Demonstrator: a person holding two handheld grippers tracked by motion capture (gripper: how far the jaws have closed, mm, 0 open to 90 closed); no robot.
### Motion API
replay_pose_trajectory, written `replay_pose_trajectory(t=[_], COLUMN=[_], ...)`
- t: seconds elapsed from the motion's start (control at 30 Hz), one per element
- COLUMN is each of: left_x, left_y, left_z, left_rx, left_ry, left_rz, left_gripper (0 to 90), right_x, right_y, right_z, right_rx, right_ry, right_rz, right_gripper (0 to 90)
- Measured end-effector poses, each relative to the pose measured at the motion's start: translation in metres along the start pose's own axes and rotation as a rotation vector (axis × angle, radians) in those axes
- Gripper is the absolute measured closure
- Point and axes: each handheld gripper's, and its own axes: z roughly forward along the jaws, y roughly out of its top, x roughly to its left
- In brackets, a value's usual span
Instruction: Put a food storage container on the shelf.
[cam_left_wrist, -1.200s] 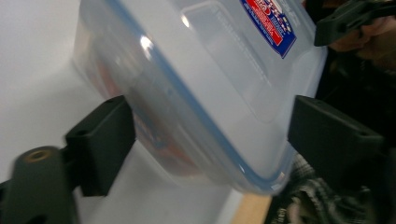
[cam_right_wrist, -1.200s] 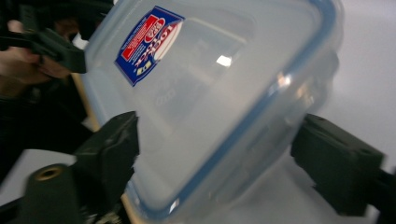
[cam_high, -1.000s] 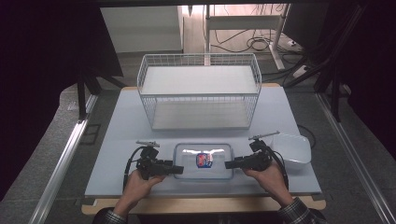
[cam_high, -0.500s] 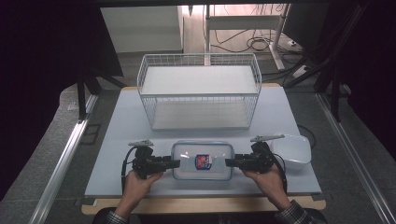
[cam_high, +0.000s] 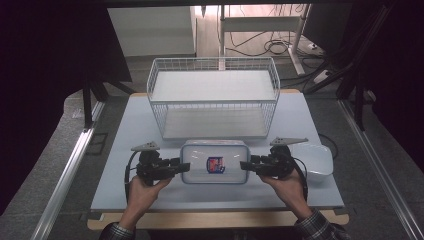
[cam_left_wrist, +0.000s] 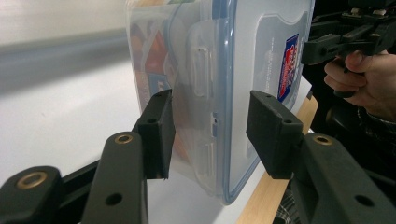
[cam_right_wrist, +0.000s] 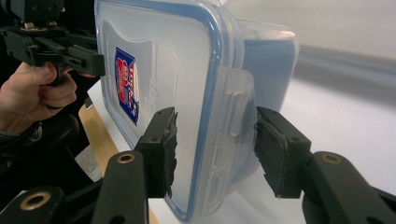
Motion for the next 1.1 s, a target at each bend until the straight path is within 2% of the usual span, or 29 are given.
replay_pose_trajectory(t=[0.27, 0.47, 0.77, 1.1], left_x=[-0.007, -0.012, -0.013, -0.013], left_y=[0.024, 0.043, 0.071, 0.108], left_z=[-0.009, -0.014, -0.018, -0.026], left_rx=[-0.029, -0.047, -0.07, -0.106], left_ry=[0.026, 0.034, 0.039, 0.046], left_rz=[0.045, 0.068, 0.074, 0.097], left_gripper=[52.2, 52.2, 52.2, 52.3], right_x=[0.001, 0.003, 0.002, 0.003], right_y=[0.021, 0.046, 0.072, 0.111], right_z=[-0.005, -0.014, -0.019, -0.026], right_rx=[-0.037, -0.067, -0.102, -0.142], right_ry=[0.005, 0.0, -0.011, -0.015], right_rz=[-0.033, -0.062, -0.067, -0.079], right_gripper=[50.6, 50.4, 50.1, 49.9])
